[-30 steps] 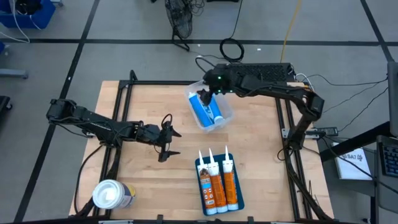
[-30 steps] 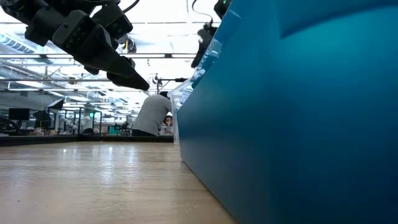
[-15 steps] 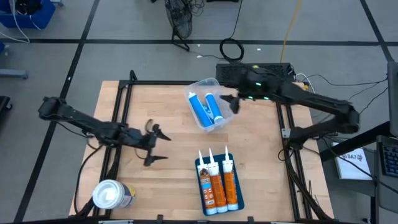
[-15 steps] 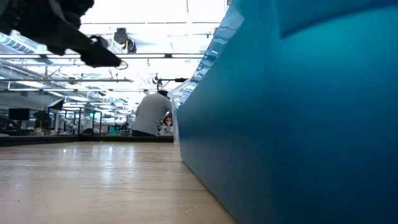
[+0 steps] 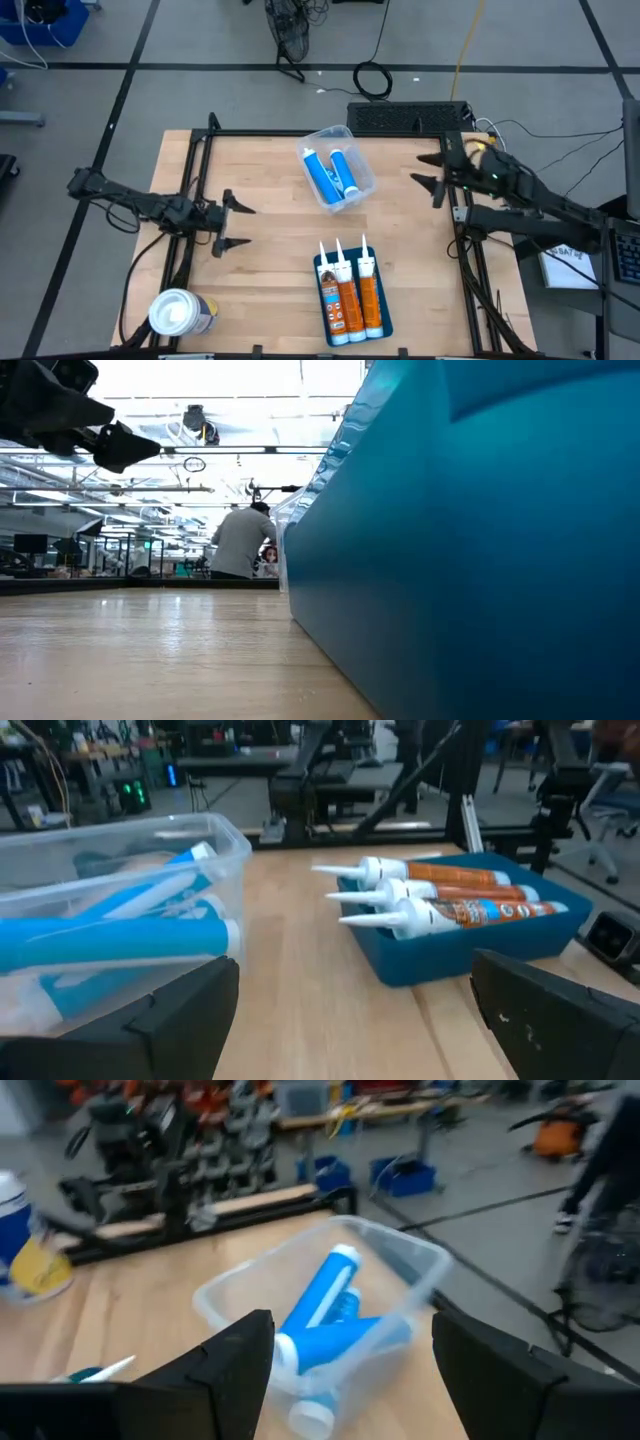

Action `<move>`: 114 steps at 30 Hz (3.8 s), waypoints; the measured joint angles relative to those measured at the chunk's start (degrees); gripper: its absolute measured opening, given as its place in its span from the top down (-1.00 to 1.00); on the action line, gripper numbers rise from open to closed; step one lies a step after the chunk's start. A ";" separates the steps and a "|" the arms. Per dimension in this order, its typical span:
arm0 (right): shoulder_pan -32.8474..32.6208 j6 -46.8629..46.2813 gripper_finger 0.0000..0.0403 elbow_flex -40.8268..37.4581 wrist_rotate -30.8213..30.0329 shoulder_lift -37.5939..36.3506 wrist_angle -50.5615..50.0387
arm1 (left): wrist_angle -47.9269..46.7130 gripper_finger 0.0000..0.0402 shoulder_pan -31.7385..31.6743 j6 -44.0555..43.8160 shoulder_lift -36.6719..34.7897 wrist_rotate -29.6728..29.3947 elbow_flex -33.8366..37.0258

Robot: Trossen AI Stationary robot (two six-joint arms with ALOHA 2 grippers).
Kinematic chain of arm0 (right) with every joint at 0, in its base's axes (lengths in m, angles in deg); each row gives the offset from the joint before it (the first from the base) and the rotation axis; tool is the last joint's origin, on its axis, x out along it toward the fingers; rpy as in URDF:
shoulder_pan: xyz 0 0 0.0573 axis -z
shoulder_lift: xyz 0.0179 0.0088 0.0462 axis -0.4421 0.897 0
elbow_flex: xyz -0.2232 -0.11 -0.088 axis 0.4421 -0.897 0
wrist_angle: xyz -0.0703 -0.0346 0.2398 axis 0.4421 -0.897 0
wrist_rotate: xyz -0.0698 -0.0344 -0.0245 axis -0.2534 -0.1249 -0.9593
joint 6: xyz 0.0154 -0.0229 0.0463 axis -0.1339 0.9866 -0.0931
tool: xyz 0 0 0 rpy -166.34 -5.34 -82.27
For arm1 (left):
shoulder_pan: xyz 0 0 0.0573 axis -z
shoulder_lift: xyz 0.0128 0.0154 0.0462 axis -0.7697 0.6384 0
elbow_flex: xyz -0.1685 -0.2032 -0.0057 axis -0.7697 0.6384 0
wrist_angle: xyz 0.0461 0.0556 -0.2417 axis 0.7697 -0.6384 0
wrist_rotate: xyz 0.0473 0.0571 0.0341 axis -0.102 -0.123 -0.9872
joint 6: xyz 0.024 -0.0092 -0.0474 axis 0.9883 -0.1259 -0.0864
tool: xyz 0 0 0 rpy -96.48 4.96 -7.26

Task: Sort silicone sealant tubes
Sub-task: Return to Home Position

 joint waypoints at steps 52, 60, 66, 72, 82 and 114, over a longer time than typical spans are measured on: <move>-20.39 -10.25 -0.26 -40.88 13.88 -25.02 35.25 | -5.42 -0.95 0.39 -1.59 -14.30 -10.03 5.36; -29.10 -2.14 -0.26 -40.90 -4.14 -23.18 35.12 | -5.47 -0.95 0.39 -1.44 -14.30 -10.05 5.36; -29.51 -0.09 -0.26 -40.95 -6.37 -23.09 31.69 | -5.49 -0.95 0.39 -1.44 -14.30 -10.05 5.36; -29.51 -0.93 -0.26 -40.95 -6.62 -23.12 28.39 | -5.49 -0.95 0.39 -1.13 -14.28 -10.03 5.36; -29.49 -1.07 -0.26 -40.95 -11.88 -23.05 26.28 | -5.49 -0.95 0.39 -1.86 -14.20 -9.95 5.38; -29.22 -1.27 -0.26 -40.95 -12.05 -22.09 25.74 | -3.19 -0.95 -12.56 2.26 -12.79 1.42 6.69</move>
